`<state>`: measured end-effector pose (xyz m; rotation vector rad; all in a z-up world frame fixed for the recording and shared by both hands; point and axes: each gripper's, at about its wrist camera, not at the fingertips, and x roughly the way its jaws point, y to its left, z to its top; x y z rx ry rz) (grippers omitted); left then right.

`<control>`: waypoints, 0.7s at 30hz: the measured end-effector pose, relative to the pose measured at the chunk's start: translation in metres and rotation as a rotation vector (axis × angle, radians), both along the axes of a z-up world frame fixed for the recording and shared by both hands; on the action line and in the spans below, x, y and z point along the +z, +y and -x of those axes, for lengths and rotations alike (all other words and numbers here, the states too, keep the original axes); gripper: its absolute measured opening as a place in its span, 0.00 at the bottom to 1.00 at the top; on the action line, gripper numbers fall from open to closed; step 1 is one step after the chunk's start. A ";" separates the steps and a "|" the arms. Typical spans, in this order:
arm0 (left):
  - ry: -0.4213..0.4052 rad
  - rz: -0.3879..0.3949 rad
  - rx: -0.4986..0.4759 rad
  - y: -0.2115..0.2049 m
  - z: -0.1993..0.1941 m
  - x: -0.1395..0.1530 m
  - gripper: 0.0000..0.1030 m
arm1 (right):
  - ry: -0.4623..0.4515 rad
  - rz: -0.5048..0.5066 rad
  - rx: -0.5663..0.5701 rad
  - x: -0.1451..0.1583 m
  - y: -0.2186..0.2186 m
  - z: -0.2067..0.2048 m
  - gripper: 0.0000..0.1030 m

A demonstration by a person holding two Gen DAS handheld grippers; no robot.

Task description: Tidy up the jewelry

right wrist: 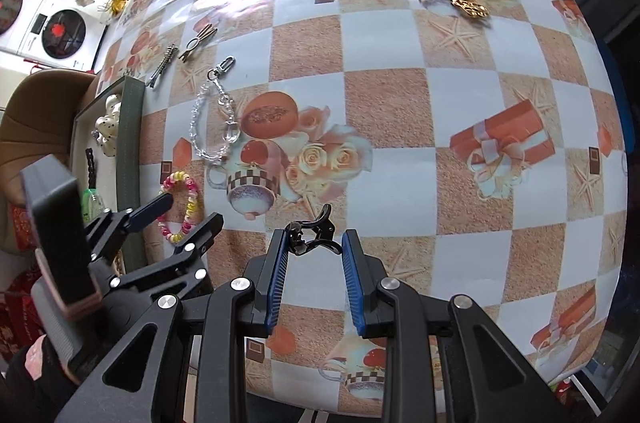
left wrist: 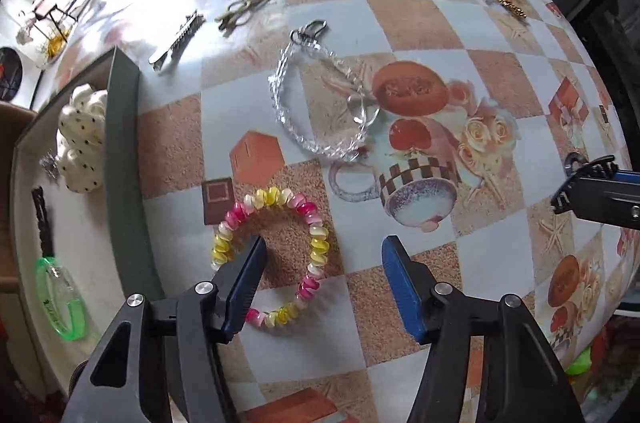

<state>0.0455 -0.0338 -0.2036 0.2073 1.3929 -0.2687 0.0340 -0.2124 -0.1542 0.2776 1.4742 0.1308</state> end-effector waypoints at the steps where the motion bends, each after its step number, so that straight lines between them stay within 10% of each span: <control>1: -0.004 0.004 0.003 0.001 0.000 0.000 0.58 | 0.001 -0.002 0.000 0.000 0.000 0.000 0.29; 2: -0.008 0.006 -0.003 0.000 0.001 0.001 0.53 | 0.000 -0.003 0.001 0.000 -0.001 0.000 0.29; 4: -0.018 0.017 -0.030 0.000 0.003 0.004 0.11 | 0.001 -0.004 0.004 0.000 0.000 0.000 0.29; 21: -0.169 0.257 0.194 0.079 0.018 0.106 0.11 | -0.061 -0.029 0.091 0.029 0.041 -0.013 0.29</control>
